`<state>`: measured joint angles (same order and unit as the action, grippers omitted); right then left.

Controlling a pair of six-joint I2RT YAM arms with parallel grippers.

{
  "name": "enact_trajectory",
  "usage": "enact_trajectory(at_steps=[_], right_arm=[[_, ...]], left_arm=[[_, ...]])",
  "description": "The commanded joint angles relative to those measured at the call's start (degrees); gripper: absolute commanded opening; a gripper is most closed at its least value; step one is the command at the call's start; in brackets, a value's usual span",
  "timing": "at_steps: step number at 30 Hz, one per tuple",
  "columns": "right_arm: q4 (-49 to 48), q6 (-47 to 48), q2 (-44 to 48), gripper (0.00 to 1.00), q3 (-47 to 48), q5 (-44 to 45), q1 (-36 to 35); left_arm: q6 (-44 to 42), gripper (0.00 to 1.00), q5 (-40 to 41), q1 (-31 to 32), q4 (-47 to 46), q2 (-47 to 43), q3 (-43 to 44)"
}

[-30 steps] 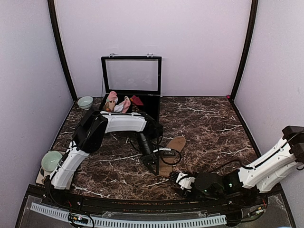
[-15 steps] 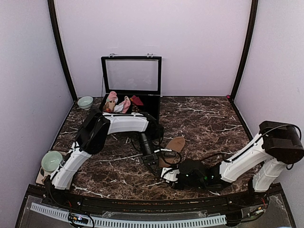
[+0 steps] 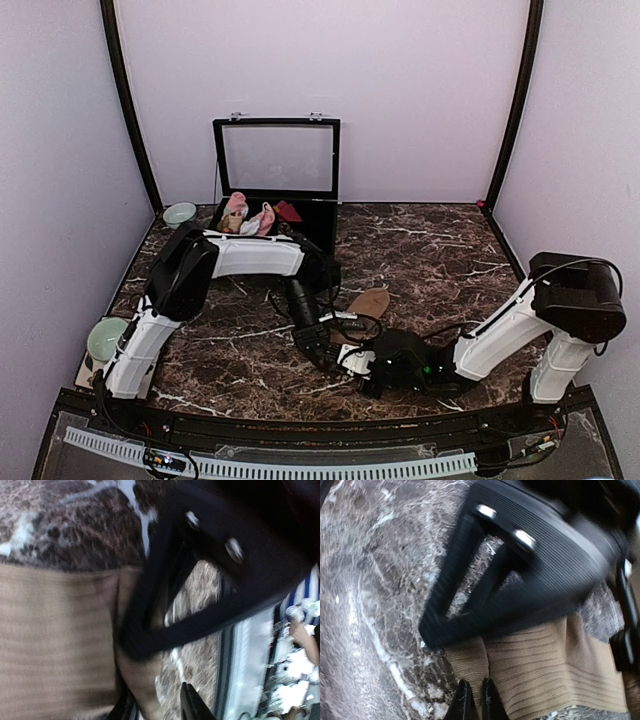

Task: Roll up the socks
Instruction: Roll the sock at the center of the board.

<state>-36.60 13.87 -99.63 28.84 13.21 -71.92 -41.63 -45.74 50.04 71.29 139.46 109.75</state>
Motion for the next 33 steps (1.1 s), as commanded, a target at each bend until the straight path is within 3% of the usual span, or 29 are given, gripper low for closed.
enact_trajectory(at_steps=[1,4,9,15,25,33], right_arm=[[3.76,-12.56,1.29,0.00,-1.81,-10.33,5.88],[4.52,-18.28,1.45,0.00,-2.71,-16.04,8.27],[6.06,-28.59,-1.26,0.00,-3.27,-25.18,11.67],[4.97,-37.48,-3.06,0.00,-3.89,-33.67,15.35],[3.21,-44.98,-7.22,0.00,-3.47,-39.11,17.89],[2.95,-48.32,-11.63,0.00,-3.03,-44.16,20.76]], left_arm=[[-1.42,0.37,9.88,-0.22,-12.31,-10.40,-8.83],[-1.13,0.47,11.09,-0.71,-21.79,-19.20,-17.54],[0.13,0.45,13.03,-0.38,-32.50,-26.90,-25.75],[-1.11,0.41,10.94,2.55,-34.24,-26.52,-28.35],[-2.08,0.45,12.64,4.11,-46.46,-26.35,-31.98],[-7.97,0.38,15.64,5.07,-44.42,-23.50,-32.69]])
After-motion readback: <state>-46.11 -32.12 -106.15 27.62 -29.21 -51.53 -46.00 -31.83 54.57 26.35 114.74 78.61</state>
